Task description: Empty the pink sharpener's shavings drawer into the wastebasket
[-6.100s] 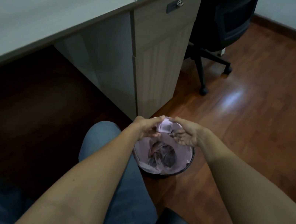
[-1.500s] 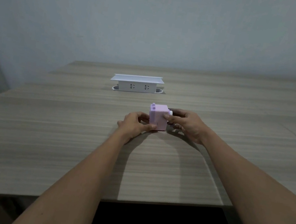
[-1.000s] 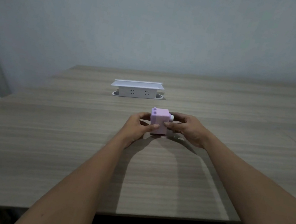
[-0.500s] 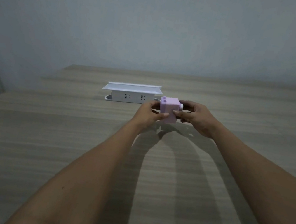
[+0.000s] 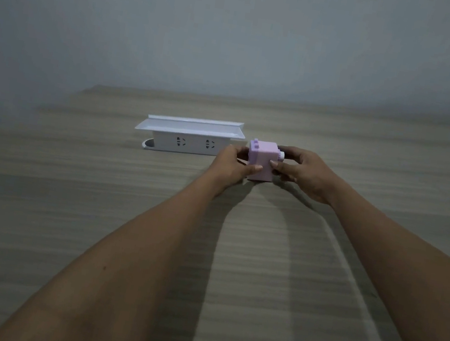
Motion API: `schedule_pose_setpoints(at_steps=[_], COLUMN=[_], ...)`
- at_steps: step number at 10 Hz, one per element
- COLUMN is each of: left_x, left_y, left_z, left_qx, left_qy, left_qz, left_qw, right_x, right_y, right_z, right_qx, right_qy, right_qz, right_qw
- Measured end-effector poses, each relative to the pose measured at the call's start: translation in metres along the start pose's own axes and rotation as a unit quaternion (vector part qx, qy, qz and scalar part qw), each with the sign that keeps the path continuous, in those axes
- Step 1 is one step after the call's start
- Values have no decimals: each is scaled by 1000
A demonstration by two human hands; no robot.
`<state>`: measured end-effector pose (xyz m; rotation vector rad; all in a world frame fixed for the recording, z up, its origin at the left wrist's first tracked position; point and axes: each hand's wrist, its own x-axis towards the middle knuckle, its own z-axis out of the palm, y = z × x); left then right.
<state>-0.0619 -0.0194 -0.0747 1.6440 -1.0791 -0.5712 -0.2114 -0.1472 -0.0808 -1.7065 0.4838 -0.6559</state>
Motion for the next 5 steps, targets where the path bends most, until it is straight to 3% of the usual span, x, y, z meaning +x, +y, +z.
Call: schedule_pose_setpoints(at_steps=[1,2,4,5], left_x=[2,-2,-17,-31], left_y=[-9,-9,-1,9], left_z=[2,1,-15,-30], left_qx=[-15,-9,27,65], left_qy=[6,0,4,48], left_qz=[-6,-15,-36,-34], left_qw=[1000,1000,999,996], right_x=[-1,-3,-19,-33], right_y=[11,12,0,-7], right_z=[1,4,9,18], right_qx=[65,48,-103,-173], right_qy=[9,19,139,225], right_qz=[19,20,-31,-52], right_qw=[998,998,984,958])
